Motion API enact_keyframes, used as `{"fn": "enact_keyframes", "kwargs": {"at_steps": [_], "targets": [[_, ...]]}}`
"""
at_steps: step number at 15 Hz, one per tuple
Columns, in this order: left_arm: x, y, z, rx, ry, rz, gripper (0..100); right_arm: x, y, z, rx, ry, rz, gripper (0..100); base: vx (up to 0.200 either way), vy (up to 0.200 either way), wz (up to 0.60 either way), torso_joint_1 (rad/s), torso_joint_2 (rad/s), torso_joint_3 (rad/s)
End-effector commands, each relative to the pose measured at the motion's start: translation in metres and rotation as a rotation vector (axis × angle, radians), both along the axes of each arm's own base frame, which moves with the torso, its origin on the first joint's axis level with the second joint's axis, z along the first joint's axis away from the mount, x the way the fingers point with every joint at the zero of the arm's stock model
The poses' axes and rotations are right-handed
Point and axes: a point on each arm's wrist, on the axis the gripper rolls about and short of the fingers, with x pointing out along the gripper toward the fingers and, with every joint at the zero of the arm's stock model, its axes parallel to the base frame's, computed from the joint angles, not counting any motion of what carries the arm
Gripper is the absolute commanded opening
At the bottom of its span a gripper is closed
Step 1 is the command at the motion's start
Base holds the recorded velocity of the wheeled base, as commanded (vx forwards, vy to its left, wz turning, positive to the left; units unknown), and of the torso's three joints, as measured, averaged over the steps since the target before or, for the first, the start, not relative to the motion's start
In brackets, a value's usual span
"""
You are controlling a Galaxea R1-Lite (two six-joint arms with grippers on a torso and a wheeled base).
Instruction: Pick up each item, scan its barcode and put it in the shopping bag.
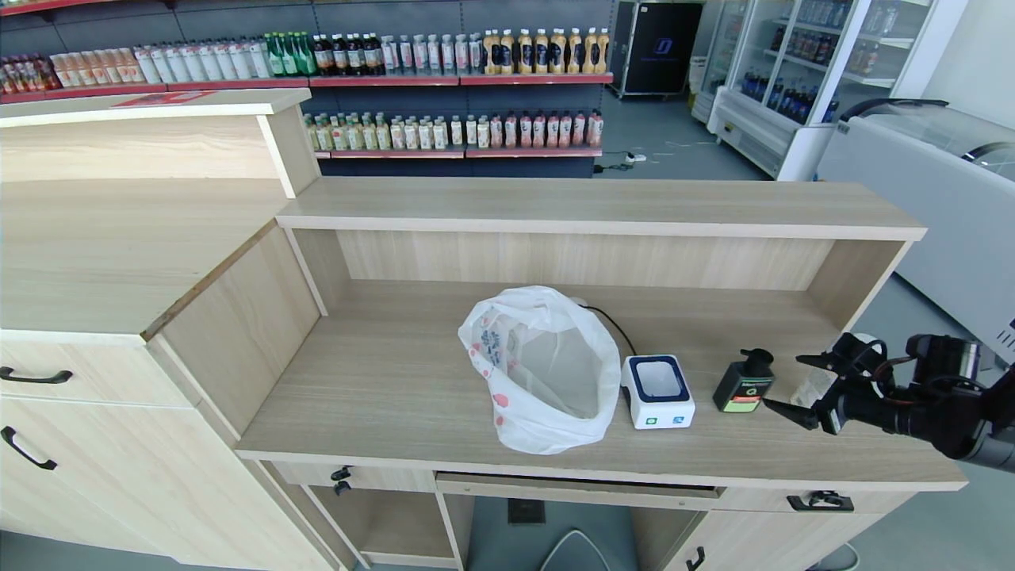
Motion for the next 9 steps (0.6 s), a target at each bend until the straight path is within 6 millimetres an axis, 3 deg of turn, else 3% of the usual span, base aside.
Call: {"fn": "enact_keyframes", "kwargs": {"at_steps": [1, 9], "targets": [[0.0, 0.0, 0.0, 0.0, 0.0, 0.001, 100, 0.006, 0.005, -0.005, 0.001, 0.004, 0.018, 100, 0.0, 0.0, 0.0, 0.0, 0.0, 0.0], [0.0, 0.0, 0.0, 0.0, 0.0, 0.001, 100, 0.019, 0.015, -0.016, -0.01, 0.004, 0.051, 100, 0.0, 0.0, 0.0, 0.0, 0.0, 0.0]]}}
